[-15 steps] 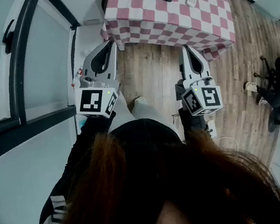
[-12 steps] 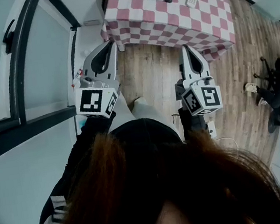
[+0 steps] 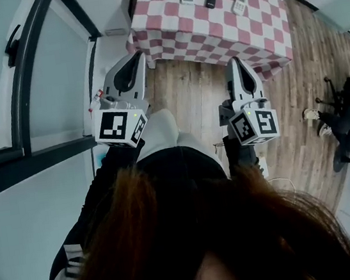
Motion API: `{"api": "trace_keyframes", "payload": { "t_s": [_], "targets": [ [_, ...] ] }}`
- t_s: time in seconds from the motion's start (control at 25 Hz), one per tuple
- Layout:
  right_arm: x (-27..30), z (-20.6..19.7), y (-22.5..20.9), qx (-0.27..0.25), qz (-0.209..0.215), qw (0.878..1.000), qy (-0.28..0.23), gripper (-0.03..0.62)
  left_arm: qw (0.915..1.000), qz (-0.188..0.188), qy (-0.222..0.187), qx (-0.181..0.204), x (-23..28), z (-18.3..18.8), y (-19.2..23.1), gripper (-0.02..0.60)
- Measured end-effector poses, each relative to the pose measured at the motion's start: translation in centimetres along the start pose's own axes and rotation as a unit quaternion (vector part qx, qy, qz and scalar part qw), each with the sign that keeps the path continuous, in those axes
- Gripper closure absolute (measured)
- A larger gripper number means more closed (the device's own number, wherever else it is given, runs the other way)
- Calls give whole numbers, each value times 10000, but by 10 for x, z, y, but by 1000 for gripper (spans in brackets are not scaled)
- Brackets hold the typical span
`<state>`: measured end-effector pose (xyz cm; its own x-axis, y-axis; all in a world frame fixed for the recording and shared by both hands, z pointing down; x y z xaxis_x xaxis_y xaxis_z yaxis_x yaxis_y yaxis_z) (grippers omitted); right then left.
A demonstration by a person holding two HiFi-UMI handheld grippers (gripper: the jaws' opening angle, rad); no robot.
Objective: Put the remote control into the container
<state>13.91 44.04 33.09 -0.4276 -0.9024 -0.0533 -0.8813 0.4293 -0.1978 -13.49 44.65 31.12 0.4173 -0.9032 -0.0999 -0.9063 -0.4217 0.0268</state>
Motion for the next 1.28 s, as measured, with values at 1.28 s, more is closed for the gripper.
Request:
{"api": "trace_keyframes", "payload": {
  "t_s": [1.28],
  "targets": [
    [172, 32, -106, -216, -883, 9957, -170, 576, 9983, -565, 47, -130, 218, -16, 105, 572]
  ]
}}
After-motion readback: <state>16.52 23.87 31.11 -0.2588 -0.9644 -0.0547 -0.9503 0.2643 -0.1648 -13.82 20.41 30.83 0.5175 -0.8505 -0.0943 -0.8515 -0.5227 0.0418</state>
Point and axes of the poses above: the fingertips, and each gripper's own axes: x forward along the fingers, y to its left, z out of its top, the point moved 7 cm from there along -x, backward along the fingers, and after that the axes turned 1 degree about -y, right-handed, at the moved point
